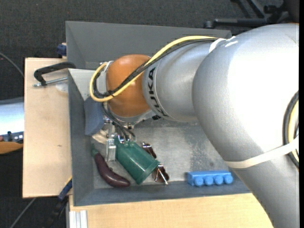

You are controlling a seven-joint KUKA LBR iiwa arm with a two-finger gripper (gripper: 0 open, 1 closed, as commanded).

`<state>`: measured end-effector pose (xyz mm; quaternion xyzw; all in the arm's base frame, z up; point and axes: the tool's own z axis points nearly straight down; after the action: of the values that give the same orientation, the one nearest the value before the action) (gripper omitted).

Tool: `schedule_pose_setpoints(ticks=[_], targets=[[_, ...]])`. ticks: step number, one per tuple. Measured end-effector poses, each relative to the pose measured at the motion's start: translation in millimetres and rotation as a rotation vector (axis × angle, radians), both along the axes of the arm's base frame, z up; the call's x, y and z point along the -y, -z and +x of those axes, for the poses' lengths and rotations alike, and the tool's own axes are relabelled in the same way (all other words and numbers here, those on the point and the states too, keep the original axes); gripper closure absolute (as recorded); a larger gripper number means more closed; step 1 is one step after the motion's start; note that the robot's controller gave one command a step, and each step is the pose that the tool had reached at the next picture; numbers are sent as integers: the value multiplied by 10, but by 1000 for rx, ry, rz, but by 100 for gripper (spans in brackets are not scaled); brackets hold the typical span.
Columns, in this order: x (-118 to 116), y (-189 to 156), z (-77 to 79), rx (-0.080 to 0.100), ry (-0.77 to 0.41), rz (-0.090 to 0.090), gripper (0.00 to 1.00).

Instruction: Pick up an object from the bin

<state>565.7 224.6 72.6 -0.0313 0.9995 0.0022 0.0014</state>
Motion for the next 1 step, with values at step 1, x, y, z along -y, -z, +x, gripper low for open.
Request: schedule_pose_setpoints(ticks=[1], targets=[[478,0,-600,2,13,4,0]])
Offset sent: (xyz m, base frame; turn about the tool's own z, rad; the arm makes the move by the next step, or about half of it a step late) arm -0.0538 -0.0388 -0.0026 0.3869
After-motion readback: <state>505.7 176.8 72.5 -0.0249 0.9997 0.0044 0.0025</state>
